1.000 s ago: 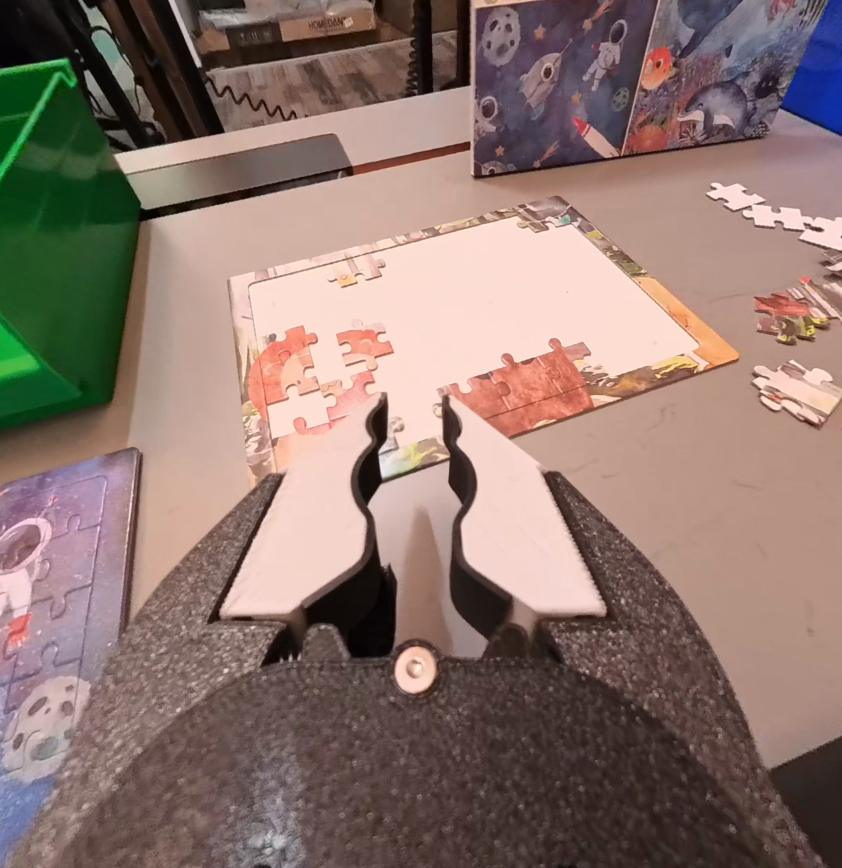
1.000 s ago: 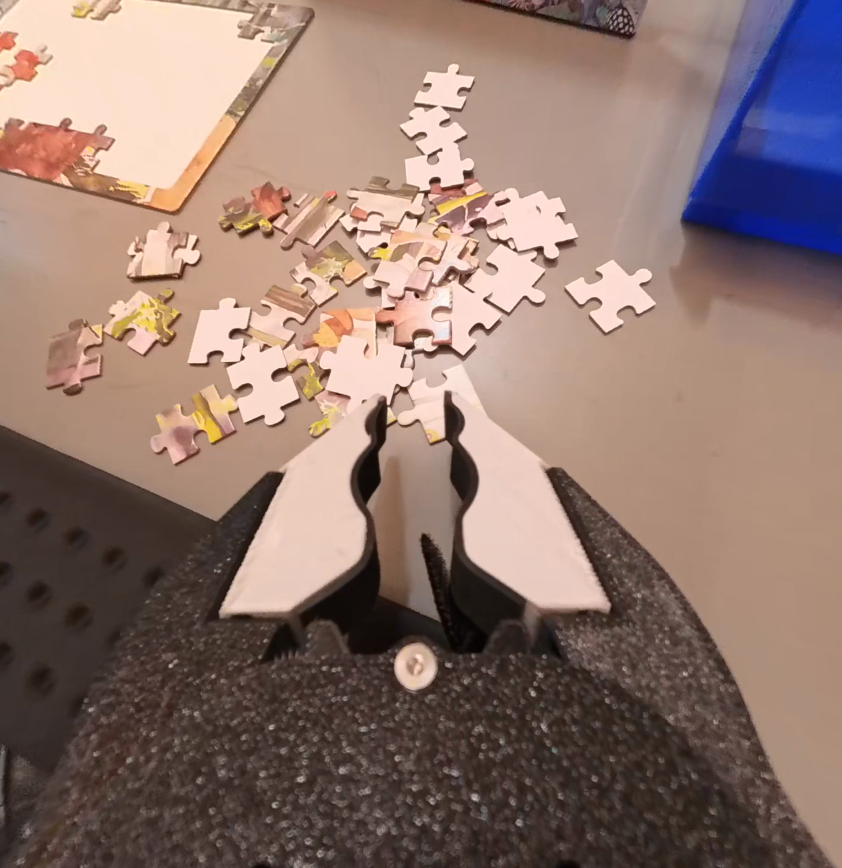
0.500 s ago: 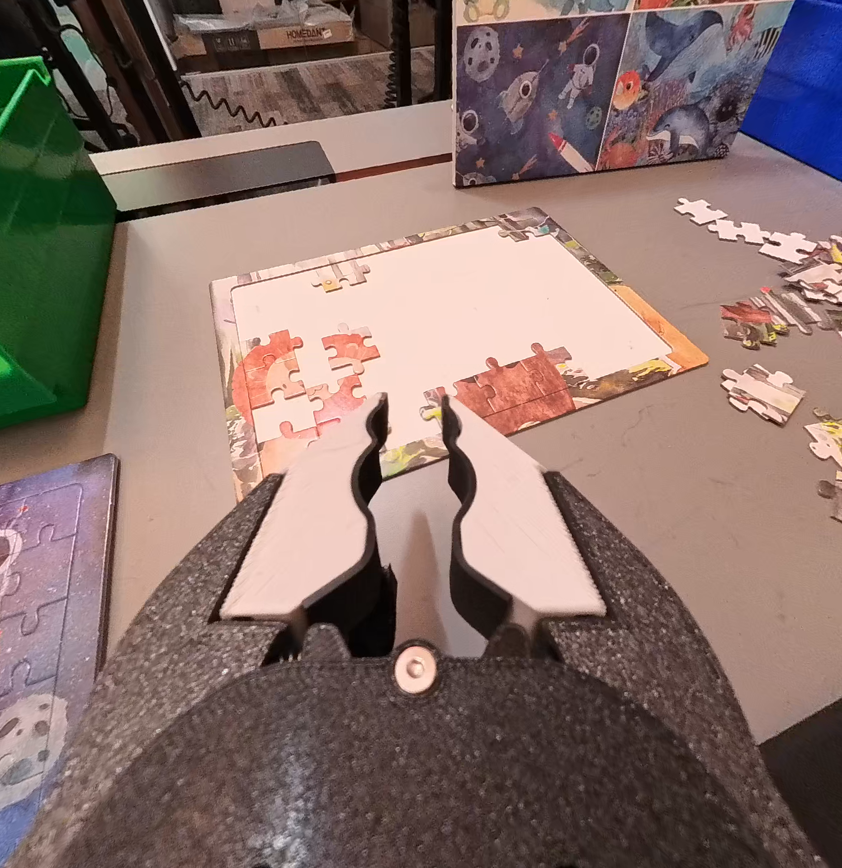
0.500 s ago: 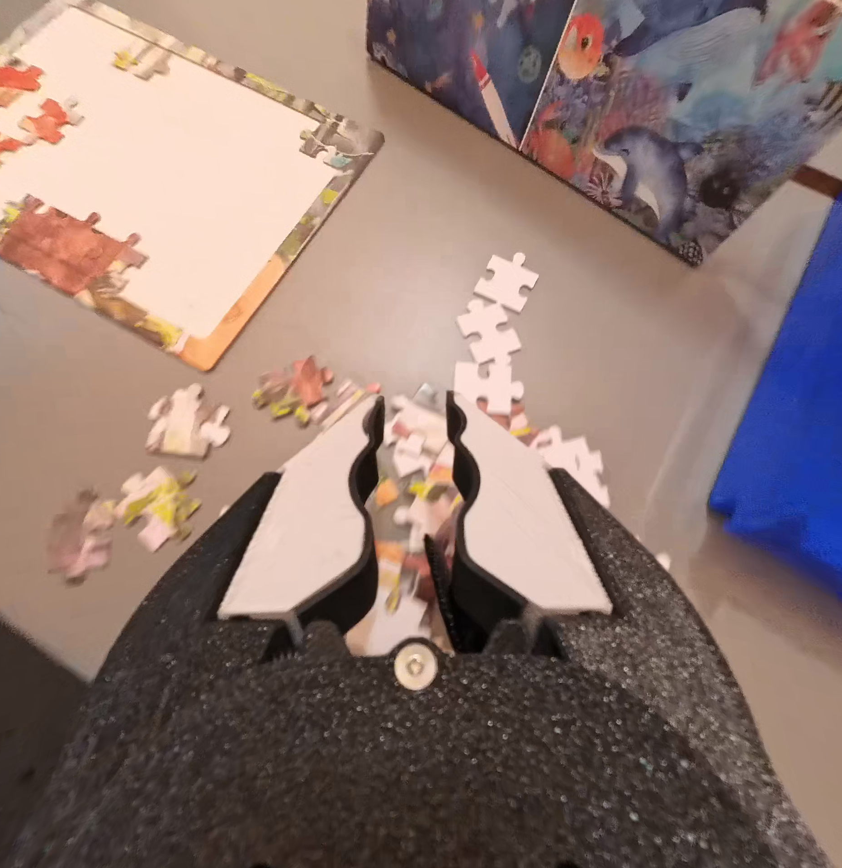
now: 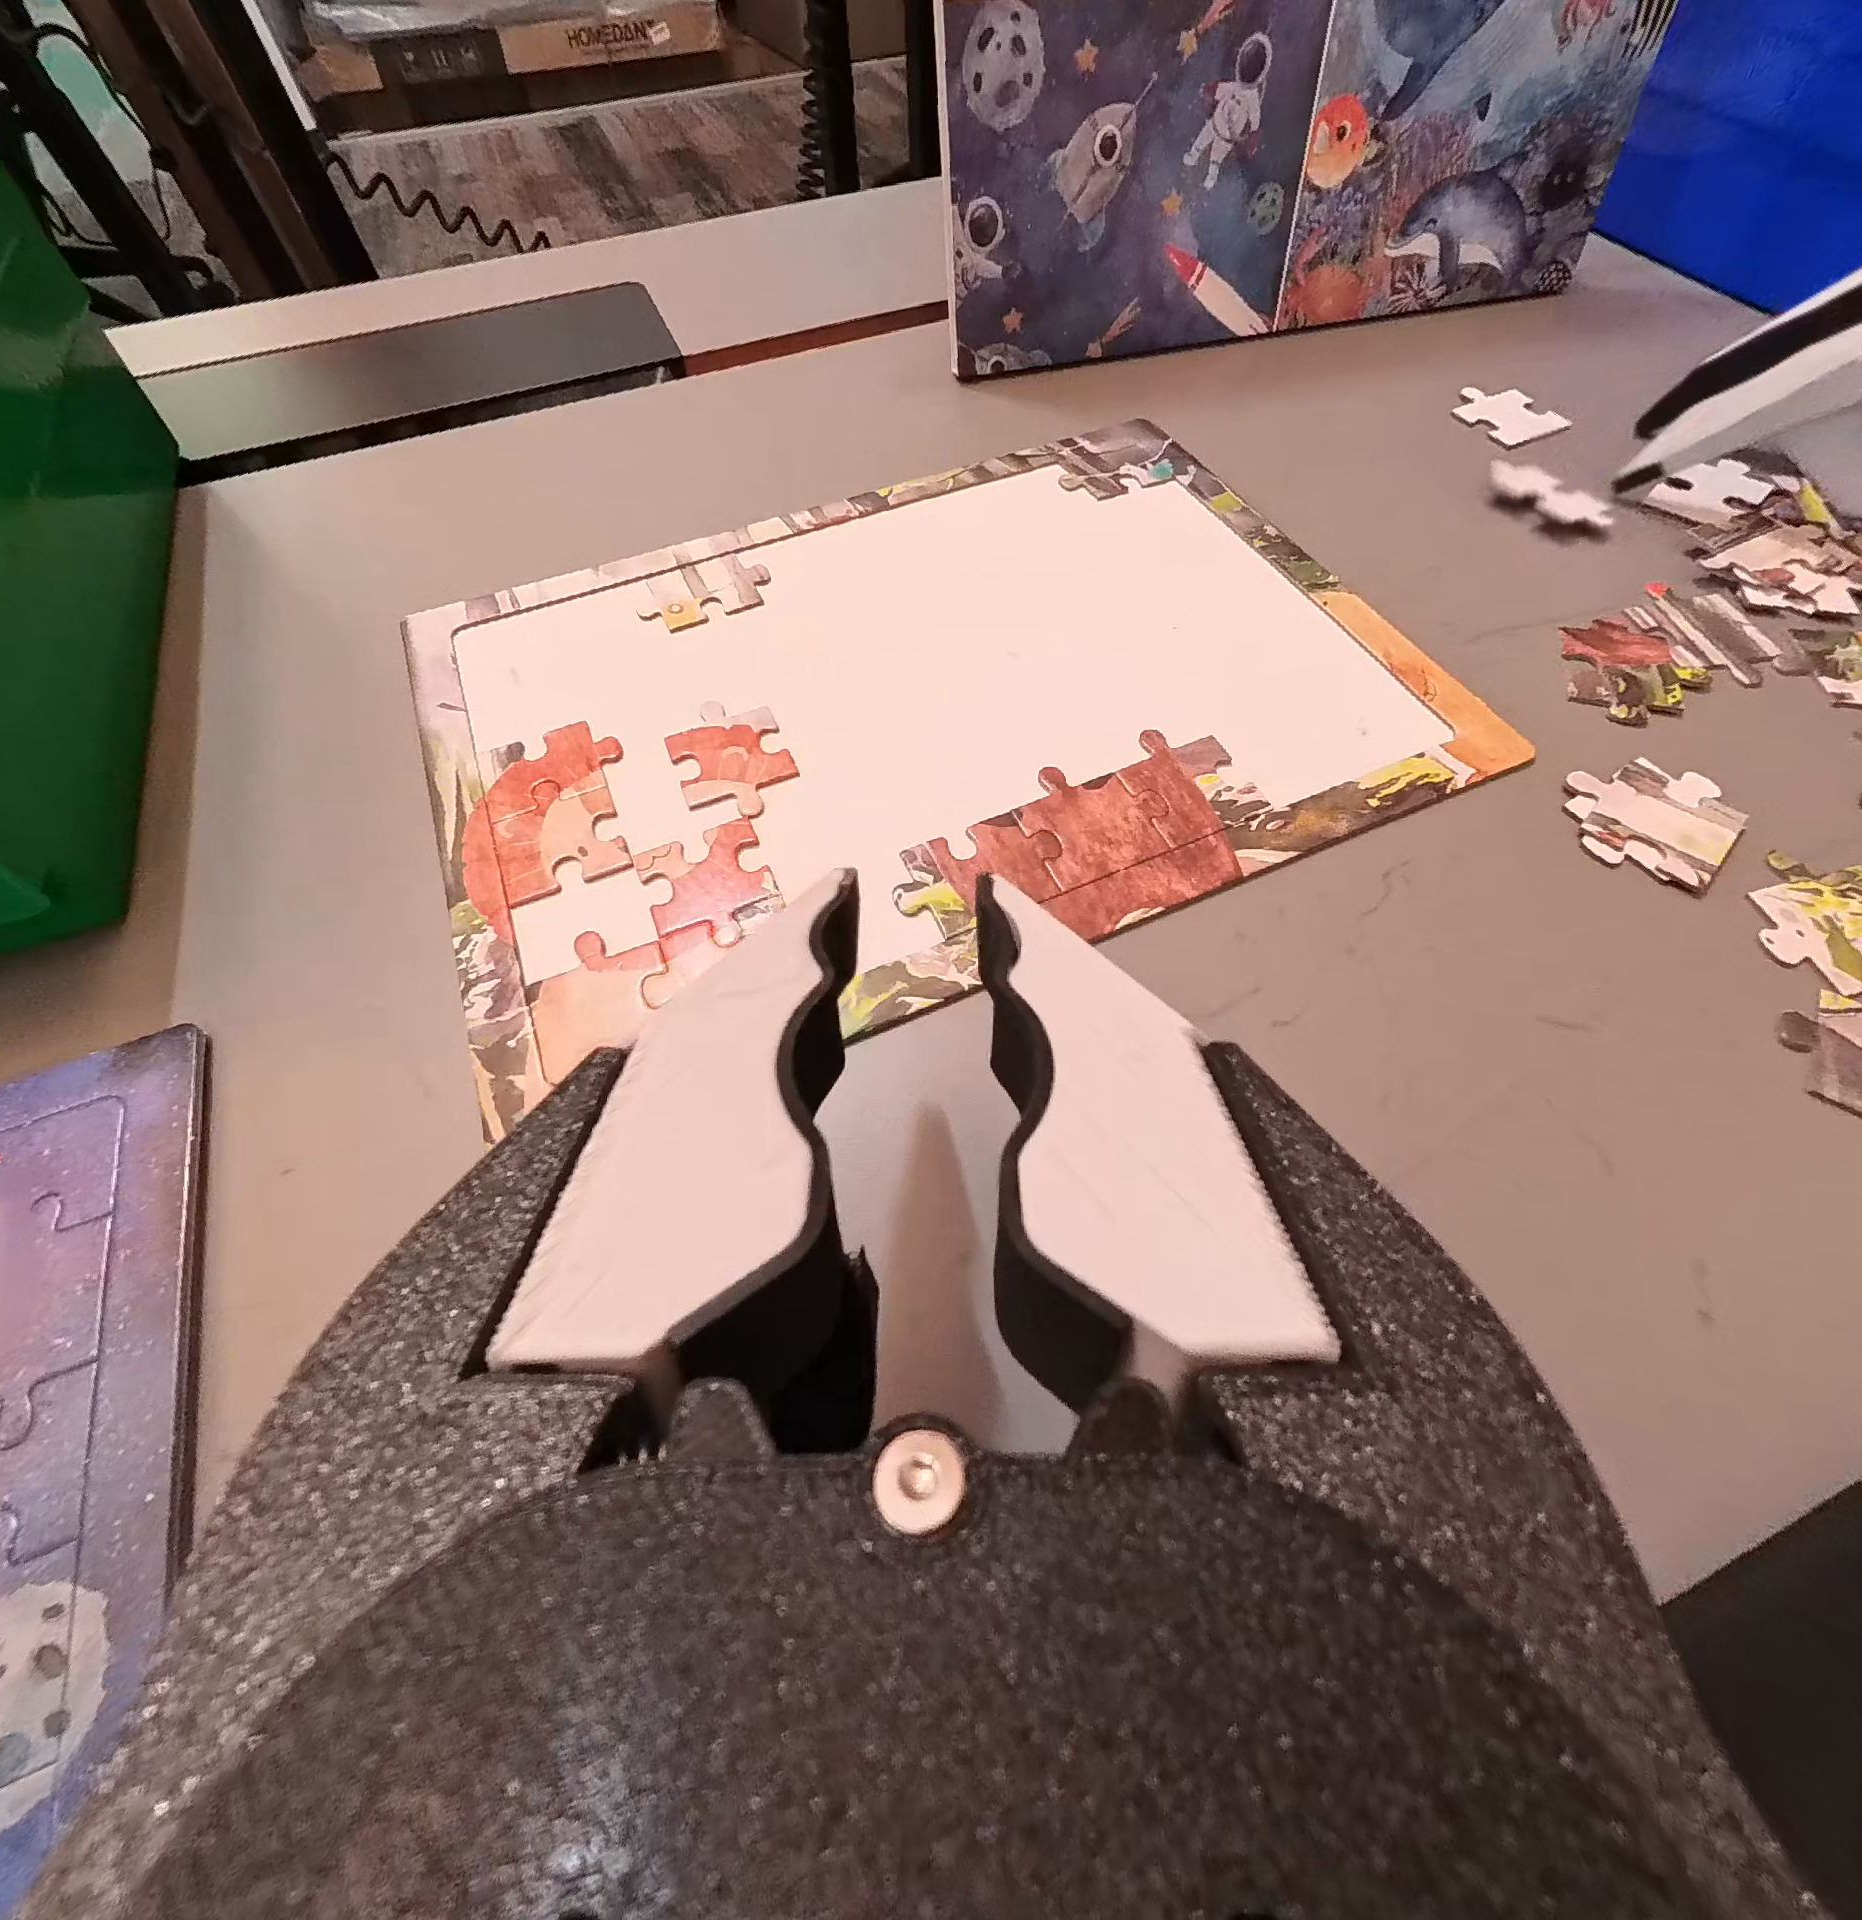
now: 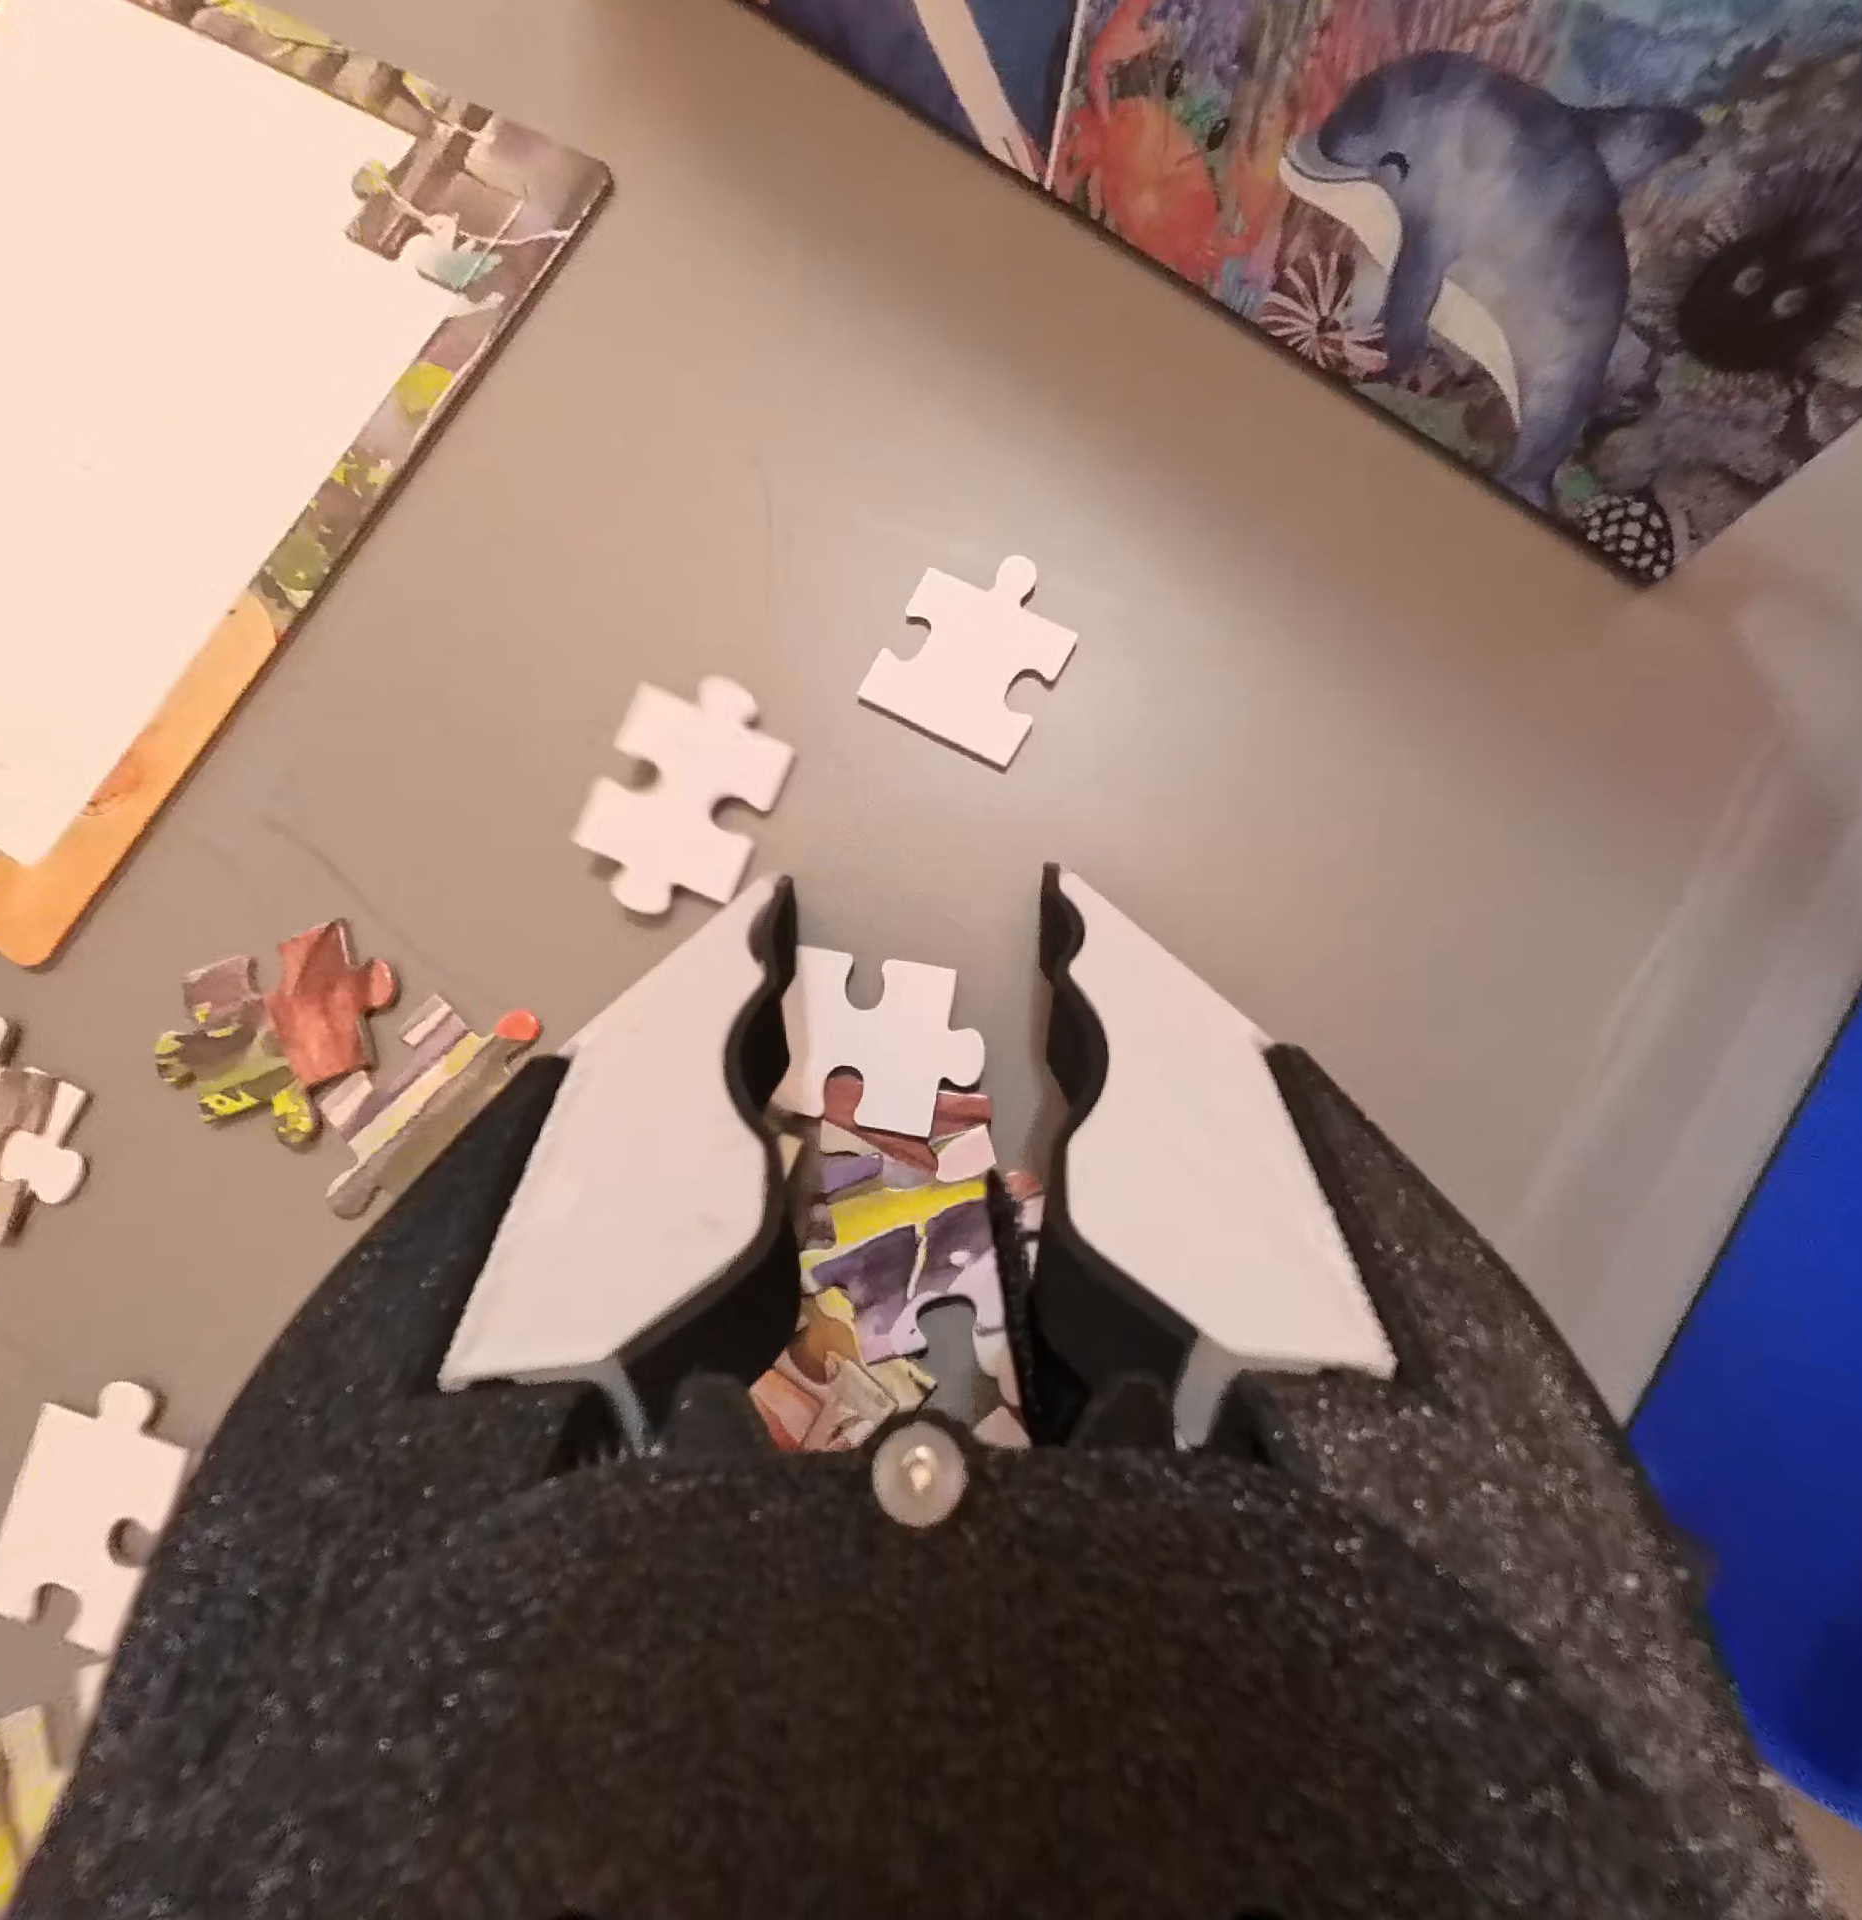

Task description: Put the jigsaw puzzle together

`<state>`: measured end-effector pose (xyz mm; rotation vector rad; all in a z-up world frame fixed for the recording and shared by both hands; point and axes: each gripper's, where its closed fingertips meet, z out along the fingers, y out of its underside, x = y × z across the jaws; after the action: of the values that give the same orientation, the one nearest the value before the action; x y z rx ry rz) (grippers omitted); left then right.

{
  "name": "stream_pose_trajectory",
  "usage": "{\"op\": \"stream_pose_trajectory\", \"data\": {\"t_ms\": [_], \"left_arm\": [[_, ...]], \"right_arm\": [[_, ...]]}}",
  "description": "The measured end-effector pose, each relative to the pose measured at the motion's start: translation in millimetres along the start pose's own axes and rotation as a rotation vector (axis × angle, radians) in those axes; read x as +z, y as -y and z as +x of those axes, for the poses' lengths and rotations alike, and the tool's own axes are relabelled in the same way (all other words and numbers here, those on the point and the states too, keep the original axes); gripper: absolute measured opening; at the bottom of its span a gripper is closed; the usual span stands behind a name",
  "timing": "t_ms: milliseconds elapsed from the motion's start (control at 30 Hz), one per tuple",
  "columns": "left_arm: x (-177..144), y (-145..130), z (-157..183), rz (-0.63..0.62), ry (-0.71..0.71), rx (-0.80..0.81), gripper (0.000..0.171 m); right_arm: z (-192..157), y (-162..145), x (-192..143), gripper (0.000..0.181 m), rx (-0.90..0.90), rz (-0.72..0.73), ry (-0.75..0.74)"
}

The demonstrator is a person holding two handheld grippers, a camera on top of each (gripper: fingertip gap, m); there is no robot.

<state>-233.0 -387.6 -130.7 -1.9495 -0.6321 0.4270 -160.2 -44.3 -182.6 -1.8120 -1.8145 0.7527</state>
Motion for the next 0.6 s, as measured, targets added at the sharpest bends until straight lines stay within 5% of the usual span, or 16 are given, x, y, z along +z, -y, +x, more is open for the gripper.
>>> {"op": "stream_pose_trajectory", "data": {"t_ms": [267,600], "left_arm": [[0.6,-1.1,0.8,-0.006,-0.001,0.004,0.022],[2.4,-3.1,3.2,-0.020,-0.007,0.019,0.022]], "right_arm": [[-18.6,14.5,-2.0,0.035,-0.061,0.041,0.038],[4.3,38.0,20.8,0.036,0.024,-0.001,-0.090]]}}
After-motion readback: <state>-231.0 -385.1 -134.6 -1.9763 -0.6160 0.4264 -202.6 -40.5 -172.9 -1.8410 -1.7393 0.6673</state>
